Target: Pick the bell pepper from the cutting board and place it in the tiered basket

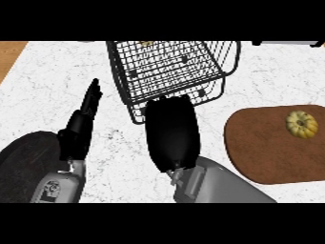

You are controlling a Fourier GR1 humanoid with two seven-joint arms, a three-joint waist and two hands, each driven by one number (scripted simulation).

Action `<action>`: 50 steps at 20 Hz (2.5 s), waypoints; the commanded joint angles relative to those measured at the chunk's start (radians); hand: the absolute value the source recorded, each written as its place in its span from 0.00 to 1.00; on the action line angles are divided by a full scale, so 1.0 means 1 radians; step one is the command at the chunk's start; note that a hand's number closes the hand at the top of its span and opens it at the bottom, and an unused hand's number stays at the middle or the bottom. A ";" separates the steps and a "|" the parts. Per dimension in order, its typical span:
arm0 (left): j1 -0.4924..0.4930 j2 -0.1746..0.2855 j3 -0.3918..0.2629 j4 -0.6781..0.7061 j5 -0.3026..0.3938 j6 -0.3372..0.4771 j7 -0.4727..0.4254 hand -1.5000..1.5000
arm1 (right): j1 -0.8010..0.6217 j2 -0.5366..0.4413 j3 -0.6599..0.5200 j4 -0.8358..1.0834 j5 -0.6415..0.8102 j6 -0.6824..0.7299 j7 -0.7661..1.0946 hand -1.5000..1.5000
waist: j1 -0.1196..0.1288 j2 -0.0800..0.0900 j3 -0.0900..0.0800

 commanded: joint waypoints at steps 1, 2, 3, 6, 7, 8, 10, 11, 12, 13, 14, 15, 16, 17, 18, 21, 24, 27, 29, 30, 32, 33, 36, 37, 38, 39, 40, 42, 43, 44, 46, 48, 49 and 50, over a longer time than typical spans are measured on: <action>-0.010 -0.018 -0.003 0.012 -0.015 0.023 -0.013 0.50 | -0.167 0.010 0.001 -0.089 -0.138 0.096 0.264 1.00 | -0.007 0.000 0.000; 0.021 -0.045 -0.044 0.011 -0.038 0.035 -0.027 0.50 | -0.220 0.010 -0.033 -0.078 -0.156 0.062 0.273 1.00 | 0.002 -0.001 -0.001; -0.012 0.006 0.018 -0.002 0.007 -0.001 0.019 0.50 | -0.255 0.010 -0.099 -0.118 -0.208 0.155 0.268 1.00 | -0.012 -0.004 0.000; -0.013 0.017 0.047 0.030 0.020 -0.004 -0.012 0.50 | -0.346 0.010 -0.174 -0.103 -0.239 0.181 0.300 1.00 | -0.025 -0.002 -0.001; 0.007 0.017 0.028 0.012 0.018 -0.017 -0.006 0.50 | -0.377 0.010 -0.149 -0.071 -0.264 0.141 0.341 1.00 | -0.013 -0.002 -0.001; 0.026 -0.015 -0.002 -0.013 -0.003 0.012 -0.012 0.50 | -0.391 0.010 -0.199 -0.036 -0.282 0.129 0.324 1.00 | -0.013 -0.001 0.000; -0.005 0.005 0.005 -0.012 -0.010 0.001 0.014 0.50 | -0.475 0.010 -0.235 0.014 -0.335 0.051 0.340 1.00 | -0.004 0.001 0.000; 0.035 -0.040 -0.033 -0.016 -0.024 0.026 -0.002 0.50 | -0.448 0.010 -0.252 -0.014 -0.381 0.034 0.354 1.00 | -0.010 -0.001 0.000; -0.022 0.007 0.030 0.017 0.015 -0.011 -0.020 0.50 | -0.470 0.010 -0.261 0.019 -0.399 -0.023 0.359 1.00 | -0.009 0.003 -0.001; 0.009 0.002 0.020 0.033 0.019 -0.020 -0.046 0.50 | -0.486 0.010 -0.275 0.003 -0.439 -0.045 0.382 1.00 | -0.008 0.002 -0.001; 0.029 -0.011 -0.021 -0.034 -0.006 -0.007 0.016 0.50 | -0.528 0.010 -0.295 0.088 -0.433 -0.093 0.358 1.00 | 0.009 0.002 0.000; -0.007 0.007 0.007 -0.046 0.003 -0.011 0.048 0.50 | -0.510 0.010 -0.290 0.089 -0.444 -0.102 0.355 1.00 | -0.004 0.003 0.001; 0.003 0.008 0.011 -0.027 0.005 -0.013 0.020 0.50 | -0.593 0.010 -0.263 0.145 -0.446 -0.098 0.383 1.00 | -0.001 0.004 0.000; -0.018 0.013 0.015 -0.050 0.004 -0.013 0.057 0.50 | -0.601 0.010 -0.285 0.176 -0.444 -0.081 0.350 1.00 | -0.008 0.005 0.000; 0.008 0.008 -0.007 -0.080 -0.002 -0.017 0.059 0.50 | -0.640 0.010 -0.332 0.238 -0.408 -0.092 0.293 1.00 | -0.005 0.006 0.001; -0.004 0.006 -0.003 -0.053 -0.008 -0.013 0.053 0.50 | -0.668 0.010 -0.328 0.346 -0.387 -0.183 0.258 1.00 | -0.005 0.009 0.001; -0.040 0.009 0.043 -0.024 0.013 -0.007 0.061 0.50 | -0.674 0.010 -0.347 0.398 -0.317 -0.136 0.205 1.00 | -0.025 0.009 0.001; -0.067 -0.019 0.021 0.014 -0.032 0.031 0.034 0.50 | -0.699 0.010 -0.342 0.500 -0.310 -0.207 0.151 1.00 | -0.021 0.011 0.001; -0.006 0.015 0.038 0.008 0.005 -0.020 -0.015 0.50 | -0.668 0.008 -0.342 0.568 -0.241 -0.242 0.056 1.00 | -0.020 0.012 0.001; 0.043 0.003 0.018 -0.004 -0.005 -0.011 -0.046 0.50 | -0.733 0.007 -0.386 0.634 -0.248 -0.233 0.047 1.00 | -0.013 0.012 0.001; 0.059 0.017 0.023 -0.076 0.017 -0.032 0.000 0.50 | -0.719 -0.008 -0.387 0.669 -0.219 -0.244 0.017 1.00 | -0.013 0.010 0.001; 0.028 0.001 0.023 -0.015 -0.003 -0.012 -0.017 0.50 | -0.707 -0.025 -0.392 0.626 -0.229 -0.187 0.013 1.00 | -0.026 0.009 0.001; 0.022 -0.004 0.028 -0.021 0.005 -0.014 -0.012 0.50 | -0.727 -0.037 -0.431 0.745 -0.209 -0.256 -0.069 1.00 | -0.020 0.012 0.001; 0.012 -0.038 -0.016 -0.037 -0.042 0.024 0.011 0.50 | -0.700 0.009 -0.427 0.793 -0.197 -0.324 -0.055 1.00 | -0.016 0.013 0.001; 0.008 -0.016 0.007 -0.031 -0.024 0.007 0.004 0.50 | -0.628 -0.022 -0.491 0.705 -0.242 -0.350 -0.003 1.00 | -0.030 0.011 0.002; 0.013 -0.024 0.003 -0.066 -0.025 0.019 0.036 0.50 | -0.618 0.008 -0.542 0.696 -0.263 -0.430 0.033 0.00 | -0.022 0.011 0.003; 0.025 -0.001 0.006 -0.071 -0.024 -0.001 0.028 0.50 | -0.608 0.010 -0.508 0.749 -0.276 -0.465 0.026 0.00 | -0.004 0.014 0.002; 0.002 -0.011 0.019 -0.024 -0.017 0.000 0.020 0.50 | -0.595 0.010 -0.498 0.718 -0.330 -0.466 0.001 0.00 | -0.017 0.011 0.002; 0.010 0.006 0.031 -0.028 -0.013 -0.009 0.002 0.50 | -0.600 0.010 -0.548 0.753 -0.336 -0.502 -0.048 0.00 | -0.013 0.014 0.002; 0.044 -0.001 0.012 -0.102 -0.001 -0.018 0.053 0.50 | -0.570 0.010 -0.548 0.738 -0.334 -0.522 -0.064 0.00 | -0.013 0.010 0.002; -0.030 -0.035 0.013 0.009 -0.029 0.018 0.021 0.50 | -0.597 0.010 -0.595 0.752 -0.352 -0.560 -0.112 0.00 | -0.024 0.014 0.002; 0.043 0.012 0.040 -0.032 0.014 -0.033 -0.025 0.50 | -0.605 0.010 -0.624 0.738 -0.365 -0.644 -0.098 0.00 | -0.013 0.013 0.002; 0.018 -0.001 0.021 -0.076 -0.011 -0.010 0.051 0.50 | -0.606 -0.002 -0.656 0.715 -0.359 -0.649 -0.089 0.00 | -0.021 0.009 0.003; 0.030 -0.011 0.005 -0.087 -0.028 0.004 0.047 0.50 | -0.579 0.000 -0.654 0.646 -0.359 -0.667 -0.065 0.00 | -0.032 0.004 0.003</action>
